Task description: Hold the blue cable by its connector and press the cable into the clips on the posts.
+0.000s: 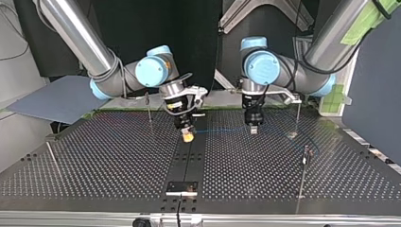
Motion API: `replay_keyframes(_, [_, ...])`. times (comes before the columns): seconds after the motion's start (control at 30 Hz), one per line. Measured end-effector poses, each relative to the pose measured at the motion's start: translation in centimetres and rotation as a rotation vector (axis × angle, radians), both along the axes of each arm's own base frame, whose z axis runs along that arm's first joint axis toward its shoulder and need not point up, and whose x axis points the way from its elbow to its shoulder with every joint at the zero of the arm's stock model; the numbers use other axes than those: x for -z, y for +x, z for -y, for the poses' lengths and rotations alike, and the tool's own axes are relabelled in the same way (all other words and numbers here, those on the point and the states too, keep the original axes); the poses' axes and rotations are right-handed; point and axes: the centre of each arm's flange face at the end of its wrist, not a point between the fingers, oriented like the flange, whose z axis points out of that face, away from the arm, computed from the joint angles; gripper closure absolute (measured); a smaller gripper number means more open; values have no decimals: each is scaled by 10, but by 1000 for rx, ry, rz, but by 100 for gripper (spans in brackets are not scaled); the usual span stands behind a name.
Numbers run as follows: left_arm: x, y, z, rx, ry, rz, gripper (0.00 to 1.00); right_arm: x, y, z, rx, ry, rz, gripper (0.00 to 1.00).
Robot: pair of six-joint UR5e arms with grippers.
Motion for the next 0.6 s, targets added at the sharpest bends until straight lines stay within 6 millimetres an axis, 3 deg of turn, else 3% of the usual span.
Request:
replay_keyframes(0.37, [48, -11, 14, 40, 18, -21, 100, 44, -6, -11, 21, 11, -15, 100])
replay_keyframes(0.6, [82, -9, 28, 64, 38, -44, 100, 100, -17, -16, 87, 11, -88, 100])
